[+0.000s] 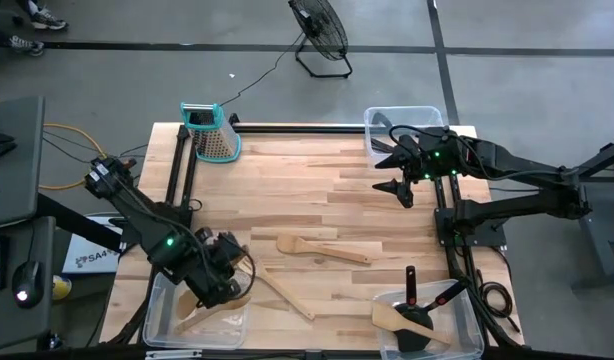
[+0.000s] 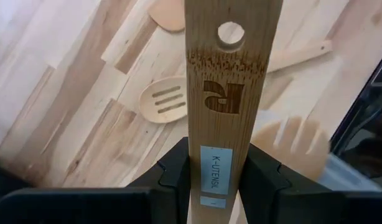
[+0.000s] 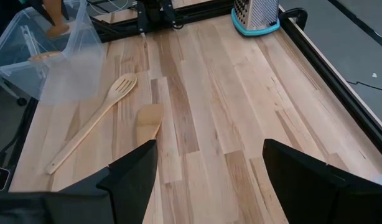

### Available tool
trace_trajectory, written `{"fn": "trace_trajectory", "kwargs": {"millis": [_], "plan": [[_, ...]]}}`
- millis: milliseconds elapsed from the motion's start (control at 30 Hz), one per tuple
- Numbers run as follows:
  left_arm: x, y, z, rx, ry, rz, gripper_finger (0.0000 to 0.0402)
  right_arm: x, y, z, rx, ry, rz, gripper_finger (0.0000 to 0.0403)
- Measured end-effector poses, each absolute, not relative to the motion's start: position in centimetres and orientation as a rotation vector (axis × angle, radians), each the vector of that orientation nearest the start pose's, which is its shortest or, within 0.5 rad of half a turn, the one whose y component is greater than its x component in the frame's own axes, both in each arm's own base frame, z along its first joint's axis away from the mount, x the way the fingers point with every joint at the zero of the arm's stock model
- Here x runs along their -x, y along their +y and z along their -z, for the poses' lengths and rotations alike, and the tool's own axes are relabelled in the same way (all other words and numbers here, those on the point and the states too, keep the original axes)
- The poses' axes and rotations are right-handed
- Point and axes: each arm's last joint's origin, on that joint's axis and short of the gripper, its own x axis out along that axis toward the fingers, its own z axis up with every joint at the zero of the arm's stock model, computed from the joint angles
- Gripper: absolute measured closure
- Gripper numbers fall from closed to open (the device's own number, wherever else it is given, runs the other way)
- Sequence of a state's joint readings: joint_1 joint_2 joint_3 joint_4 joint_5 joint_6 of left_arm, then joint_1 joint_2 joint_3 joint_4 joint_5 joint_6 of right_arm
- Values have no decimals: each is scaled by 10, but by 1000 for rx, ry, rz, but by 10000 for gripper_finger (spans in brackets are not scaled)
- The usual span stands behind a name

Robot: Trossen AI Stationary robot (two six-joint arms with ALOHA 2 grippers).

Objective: Pick & Place Kitchen Items
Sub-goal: Put the light brown serving spoon into the bottom left transparent bin, then put the light brown frying spatula into the bottom left transparent bin

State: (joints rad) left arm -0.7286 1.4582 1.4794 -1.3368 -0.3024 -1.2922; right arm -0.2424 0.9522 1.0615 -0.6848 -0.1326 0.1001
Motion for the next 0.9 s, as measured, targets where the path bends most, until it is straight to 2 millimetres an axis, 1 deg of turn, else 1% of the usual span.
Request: {"fn": "trace_trajectory", "kwargs": {"millis": [200,333,500,600,667,800,900], "plan": [[-187,-175,-318,444,1165,-420,308,-180,-41,-352,-207,566,150,119],[-184,-182,-308,444,1158,-398,308,-179,-43,-350,-212,584,224,119],[-185,-191,-301,493,1129,-358,308,-177,-43,-348,-218,609,264,119],[-186,-192,-297,498,1106,-357,308,-177,-44,-346,-248,624,290,119],[-187,-191,-295,494,1102,-362,298,-176,-44,-345,-266,637,298,119],[-186,-190,-288,471,1118,-372,266,-175,-43,-343,-301,652,311,119],[-185,-190,-288,469,1121,-372,259,-174,-43,-342,-325,666,321,119]]}}
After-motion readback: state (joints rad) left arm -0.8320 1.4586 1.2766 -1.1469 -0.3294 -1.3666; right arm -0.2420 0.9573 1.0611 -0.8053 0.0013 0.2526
